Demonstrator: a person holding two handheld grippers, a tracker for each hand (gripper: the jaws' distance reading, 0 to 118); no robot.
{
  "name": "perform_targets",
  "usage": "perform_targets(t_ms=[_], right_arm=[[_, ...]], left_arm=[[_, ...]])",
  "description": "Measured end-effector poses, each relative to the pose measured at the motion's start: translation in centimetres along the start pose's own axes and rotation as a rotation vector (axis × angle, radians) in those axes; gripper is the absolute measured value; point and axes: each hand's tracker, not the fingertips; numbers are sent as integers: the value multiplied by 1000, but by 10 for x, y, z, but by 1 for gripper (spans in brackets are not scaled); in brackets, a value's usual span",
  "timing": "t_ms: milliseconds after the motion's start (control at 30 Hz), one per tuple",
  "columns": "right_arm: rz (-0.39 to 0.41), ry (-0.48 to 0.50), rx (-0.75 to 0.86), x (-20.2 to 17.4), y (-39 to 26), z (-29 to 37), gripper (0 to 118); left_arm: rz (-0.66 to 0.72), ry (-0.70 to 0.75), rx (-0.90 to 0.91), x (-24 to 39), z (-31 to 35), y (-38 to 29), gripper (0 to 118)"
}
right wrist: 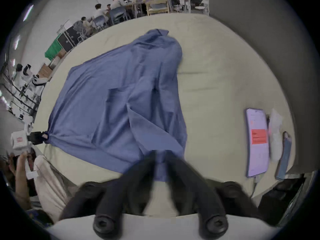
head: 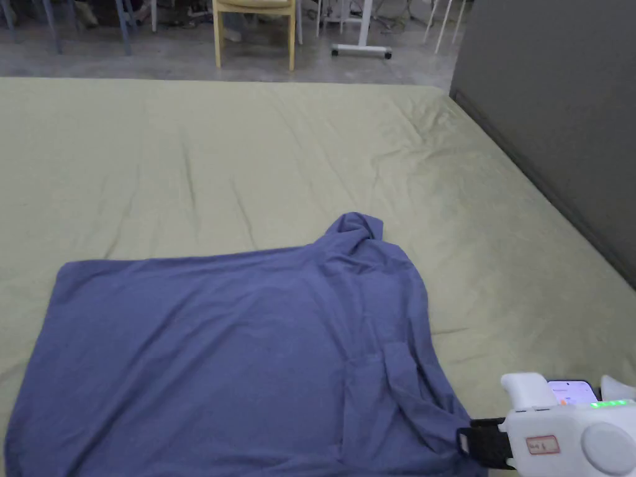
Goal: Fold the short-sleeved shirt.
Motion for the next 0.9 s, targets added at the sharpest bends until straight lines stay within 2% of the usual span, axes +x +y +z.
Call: perform_targets(t_ms=[33,67,100,133,233,267,300,333,367,400,433,467,533,567,600,667,833,900], right_arm=[[-12,15,-26,2,1,-8,82],[-28,8,-60,4,2,-15,118],[-22,-24,-22,8,3,-12,116],[-41,-10,-52,9,5,-18,116],[-64,-50,-167,2,-4,-35,116],[-62,-48,-179,1,-5,-40,115],[-69,-37,-170,-1,-8,-43,107],[-100,-36,-175,5,-3,-43,82],[-98,-40,-175,2,-2,-44,37],[-83,-51,-164,-3,-3,-45,17],[-80,-23,-142,-7,-3,-43,17],[-83,-43,-144,-20,-5,-30,16],[3,-104,-100,-38,-1,-18,15],[21,-91,-77,-45,3,-10,15],[-6,-40,-48,-41,9,-7,15],[-38,0,23,-45,30,10,15],[9,-36,108,-47,108,12,15],[-2,-68,119,-51,136,0,15]], left_arm=[[29,-20,-8,-6,1,2,8],[64,-38,-10,-10,2,3,8],[74,-45,-8,-10,-6,2,8],[68,-46,-8,-12,-5,3,8],[61,-45,-9,-3,-4,-1,8],[62,-54,-15,-2,-4,-1,8],[54,-50,-16,-1,-4,0,8],[47,-45,-18,-1,-4,0,8],[42,-39,-21,12,5,1,8],[42,-41,-27,14,4,1,8],[45,-45,-30,16,4,1,8],[46,-42,-31,18,4,0,8],[48,-26,-45,13,3,3,8],[53,-32,-44,16,6,6,8],[59,-40,-38,18,10,10,8],[62,-62,-29,24,21,26,8],[69,-98,25,26,17,89,8],[59,-90,32,39,12,110,8]])
